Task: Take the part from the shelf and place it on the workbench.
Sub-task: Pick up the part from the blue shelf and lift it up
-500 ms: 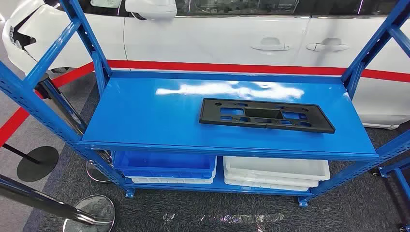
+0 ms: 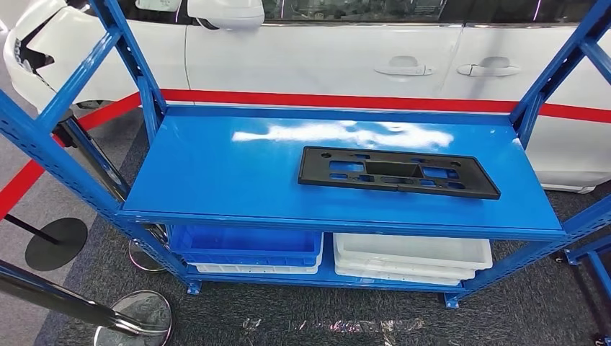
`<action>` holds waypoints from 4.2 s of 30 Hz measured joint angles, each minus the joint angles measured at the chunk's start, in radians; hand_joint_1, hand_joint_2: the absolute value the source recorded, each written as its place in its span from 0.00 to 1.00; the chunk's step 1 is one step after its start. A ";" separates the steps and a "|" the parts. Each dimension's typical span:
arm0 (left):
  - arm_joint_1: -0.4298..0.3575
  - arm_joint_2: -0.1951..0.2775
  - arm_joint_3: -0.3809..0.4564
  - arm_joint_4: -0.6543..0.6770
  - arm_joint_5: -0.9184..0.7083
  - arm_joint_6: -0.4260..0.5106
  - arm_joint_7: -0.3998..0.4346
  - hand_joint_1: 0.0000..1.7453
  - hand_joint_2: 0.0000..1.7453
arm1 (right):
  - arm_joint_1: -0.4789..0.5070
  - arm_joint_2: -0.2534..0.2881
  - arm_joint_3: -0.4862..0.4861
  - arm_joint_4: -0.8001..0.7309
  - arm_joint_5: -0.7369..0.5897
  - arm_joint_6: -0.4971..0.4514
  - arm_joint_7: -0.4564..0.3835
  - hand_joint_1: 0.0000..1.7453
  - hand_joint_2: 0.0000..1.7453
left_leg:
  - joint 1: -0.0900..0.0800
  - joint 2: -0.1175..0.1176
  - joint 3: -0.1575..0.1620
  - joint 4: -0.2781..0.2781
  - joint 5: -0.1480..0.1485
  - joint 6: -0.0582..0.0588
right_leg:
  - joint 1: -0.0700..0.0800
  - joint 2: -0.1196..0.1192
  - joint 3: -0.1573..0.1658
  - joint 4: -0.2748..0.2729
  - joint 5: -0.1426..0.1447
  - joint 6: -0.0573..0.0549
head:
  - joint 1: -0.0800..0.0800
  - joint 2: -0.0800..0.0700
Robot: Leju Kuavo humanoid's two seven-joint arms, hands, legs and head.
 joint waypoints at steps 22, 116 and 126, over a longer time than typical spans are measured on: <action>-0.040 0.044 -0.120 0.034 0.214 0.028 0.023 0.00 0.00 | 0.141 -0.063 0.159 -0.652 -0.020 -0.229 -0.001 0.00 0.00 | 0.000 0.000 0.001 0.000 0.000 0.000 | -0.001 0.000 0.001 0.000 0.000 0.000 | 0.000 0.000; -0.109 0.223 -0.633 0.109 0.357 -0.159 0.132 0.00 0.00 | -0.414 -0.560 1.194 -0.934 0.614 -0.239 0.486 0.00 1.00 | 0.000 -0.004 0.001 0.000 0.002 -0.001 | -0.001 -0.004 0.001 0.002 0.001 -0.001 | 0.000 0.000; -0.111 0.223 -0.643 0.110 0.357 -0.168 0.129 0.00 0.00 | -0.408 -0.559 1.177 -0.881 0.611 -0.234 0.449 0.00 1.00 | 0.000 -0.004 0.001 0.000 0.002 -0.001 | -0.001 -0.004 0.001 0.002 0.001 -0.001 | 0.000 0.000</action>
